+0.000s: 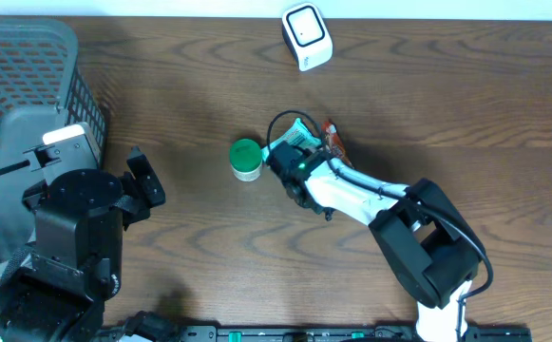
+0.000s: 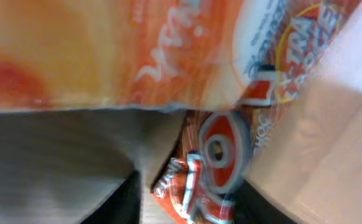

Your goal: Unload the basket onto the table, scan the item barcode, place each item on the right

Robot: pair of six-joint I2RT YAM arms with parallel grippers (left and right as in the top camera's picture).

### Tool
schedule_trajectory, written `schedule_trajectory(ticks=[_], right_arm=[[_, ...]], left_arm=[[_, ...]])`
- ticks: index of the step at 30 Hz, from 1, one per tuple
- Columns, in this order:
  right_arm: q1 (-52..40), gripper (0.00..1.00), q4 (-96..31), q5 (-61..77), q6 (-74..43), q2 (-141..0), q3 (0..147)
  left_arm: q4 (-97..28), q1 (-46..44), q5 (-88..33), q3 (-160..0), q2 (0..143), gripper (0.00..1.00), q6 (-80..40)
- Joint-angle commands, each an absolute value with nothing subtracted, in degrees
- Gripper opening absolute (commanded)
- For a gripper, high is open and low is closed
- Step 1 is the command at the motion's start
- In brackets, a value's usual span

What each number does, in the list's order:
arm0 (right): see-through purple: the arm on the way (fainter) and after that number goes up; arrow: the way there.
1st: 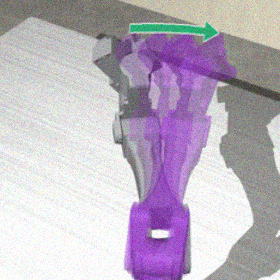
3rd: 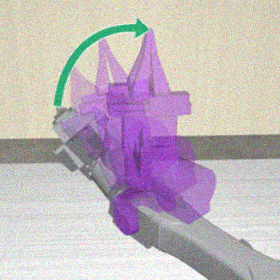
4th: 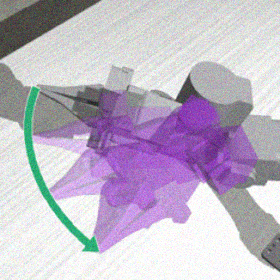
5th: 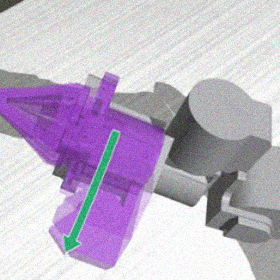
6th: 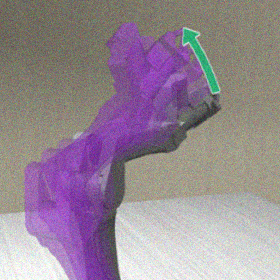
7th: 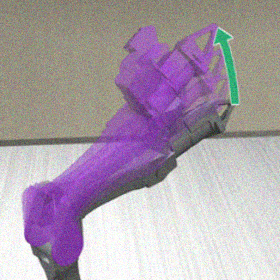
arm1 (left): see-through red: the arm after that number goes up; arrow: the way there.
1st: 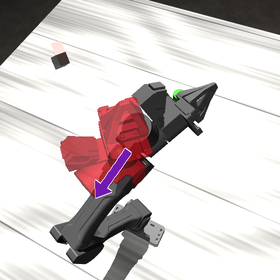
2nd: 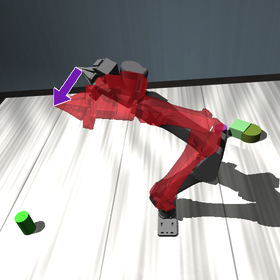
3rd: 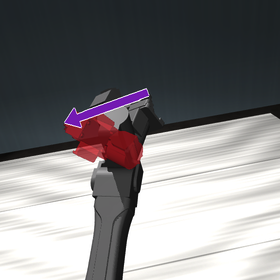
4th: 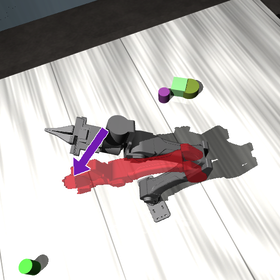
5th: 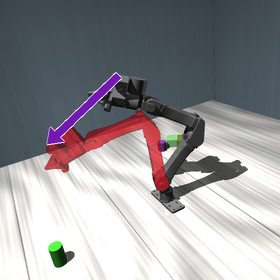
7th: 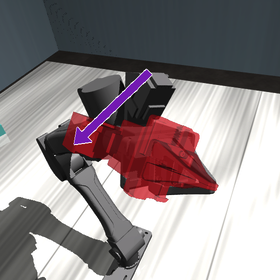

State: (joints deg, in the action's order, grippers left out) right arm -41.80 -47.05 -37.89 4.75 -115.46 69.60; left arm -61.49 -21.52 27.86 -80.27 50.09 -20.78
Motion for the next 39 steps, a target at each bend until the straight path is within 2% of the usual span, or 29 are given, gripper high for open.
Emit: schedule_trajectory(ticks=[1, 5, 9, 14, 25, 26, 28, 31, 34, 35, 38, 39], right_arm=[[-43.66, 0.50, -47.27, -26.30, 3.01, -115.74, 69.54], [-44.97, 0.50, -47.22, -22.83, 0.30, -115.74, 69.54], [-45.89, 0.46, -47.64, -24.23, -1.08, -115.72, 69.65], [-46.52, 0.50, -50.15, -31.22, -5.78, -115.72, 69.76], [-49.25, 0.55, -59.37, -29.89, -8.73, -114.67, 74.96], [-49.71, 0.57, -60.20, -29.52, -8.49, -114.26, 76.16], [-50.61, 0.69, -61.30, -26.87, -6.61, -113.60, 78.54], [-51.88, 0.83, -60.90, -14.26, 0.16, -112.75, 81.93], [-52.18, 0.89, -59.31, -4.58, 4.14, -112.73, 83.44], [-52.18, 0.96, -58.46, -4.34, 3.49, -112.73, 83.44], [-52.01, 0.97, -57.43, -5.04, -0.36, -112.73, 83.50], [-51.79, 0.92, -57.49, -6.24, -2.17, -112.73, 83.61]], left_arm=[[-61.47, -21.28, 29.19, -80.01, 50.09, 0.98, -20.86], [-61.47, -21.28, 29.19, -80.01, 50.09, 0.98, -20.86], [-61.47, -21.28, 29.19, -80.01, 50.09, 0.98, -20.86], [-61.47, -21.28, 29.19, -80.01, 50.09, 0.98, -20.86], [-61.47, -21.28, 29.19, -80.01, 50.09, 0.98, -20.86], [-61.47, -21.28, 29.19, -80.01, 50.09, 0.98, -20.86], [-61.47, -21.28, 29.19, -80.01, 50.09, 0.98, -20.86], [-61.47, -21.28, 29.19, -80.01, 50.09, 0.98, -20.86], [-61.47, -21.28, 29.19, -80.01, 50.09, 0.98, -20.86], [-61.47, -21.28, 29.19, -80.01, 50.09, 0.98, -20.86], [-61.47, -21.28, 29.19, -80.01, 50.09, 0.98, -20.86], [-61.47, -21.28, 29.19, -80.01, 50.09, 0.98, -20.86]])
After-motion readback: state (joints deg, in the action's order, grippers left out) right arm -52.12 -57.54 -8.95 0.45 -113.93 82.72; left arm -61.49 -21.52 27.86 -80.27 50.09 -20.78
